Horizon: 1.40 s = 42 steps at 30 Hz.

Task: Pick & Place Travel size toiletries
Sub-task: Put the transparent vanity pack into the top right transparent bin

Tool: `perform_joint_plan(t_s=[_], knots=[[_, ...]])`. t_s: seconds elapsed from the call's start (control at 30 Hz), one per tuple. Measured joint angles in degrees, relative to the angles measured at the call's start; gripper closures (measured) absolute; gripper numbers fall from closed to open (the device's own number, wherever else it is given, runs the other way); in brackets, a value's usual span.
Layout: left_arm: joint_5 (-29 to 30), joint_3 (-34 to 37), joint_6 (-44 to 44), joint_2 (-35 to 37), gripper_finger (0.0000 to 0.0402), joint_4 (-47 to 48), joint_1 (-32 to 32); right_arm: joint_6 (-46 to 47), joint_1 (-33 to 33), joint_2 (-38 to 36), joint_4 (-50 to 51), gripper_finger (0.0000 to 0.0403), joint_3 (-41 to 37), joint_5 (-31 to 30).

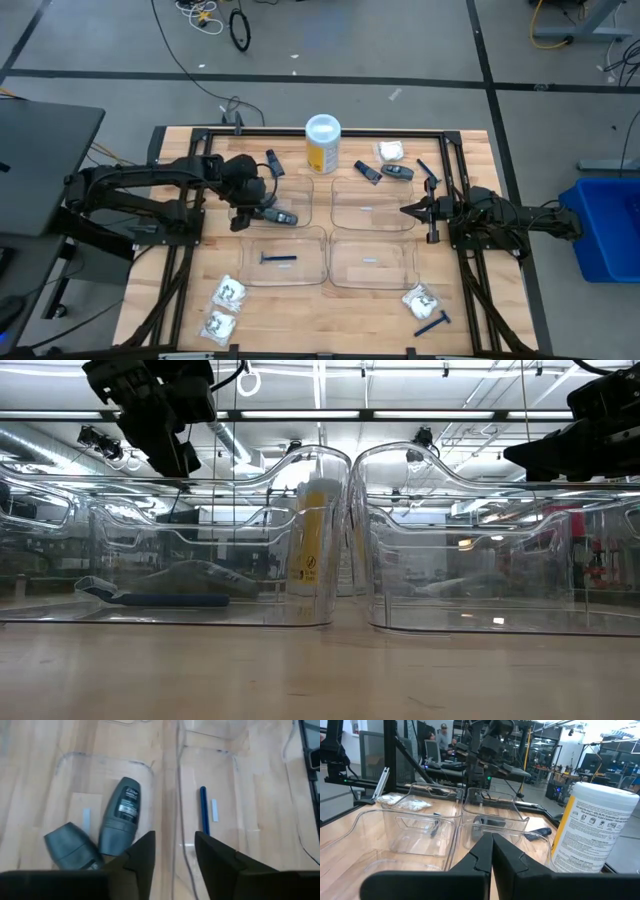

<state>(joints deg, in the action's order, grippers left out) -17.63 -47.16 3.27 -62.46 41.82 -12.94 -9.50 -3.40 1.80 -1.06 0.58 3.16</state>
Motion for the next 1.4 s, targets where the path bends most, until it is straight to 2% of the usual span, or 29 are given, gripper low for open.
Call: perform_joint_plan(t_s=[0.17,0.43,0.77,0.93,1.4], knots=[[1.0,0.0,-1.8,0.0,0.0293,0.0,2.8,0.0,0.0,0.0,0.0,0.039,0.0,0.0],[4.9,0.0,-8.5,4.0,0.0324,2.7,10.4,0.0,0.0,0.0,0.0,0.039,0.0,0.0],[9.3,0.0,-19.3,9.5,0.0345,4.5,22.3,0.0,0.0,0.0,0.0,0.039,0.0,0.0],[9.5,0.0,-23.9,10.1,0.0353,4.5,27.2,0.0,0.0,0.0,0.0,0.039,0.0,0.0],[15.2,0.0,-33.8,10.0,0.0379,5.1,38.8,0.0,0.0,0.0,0.0,0.039,0.0,0.0]])
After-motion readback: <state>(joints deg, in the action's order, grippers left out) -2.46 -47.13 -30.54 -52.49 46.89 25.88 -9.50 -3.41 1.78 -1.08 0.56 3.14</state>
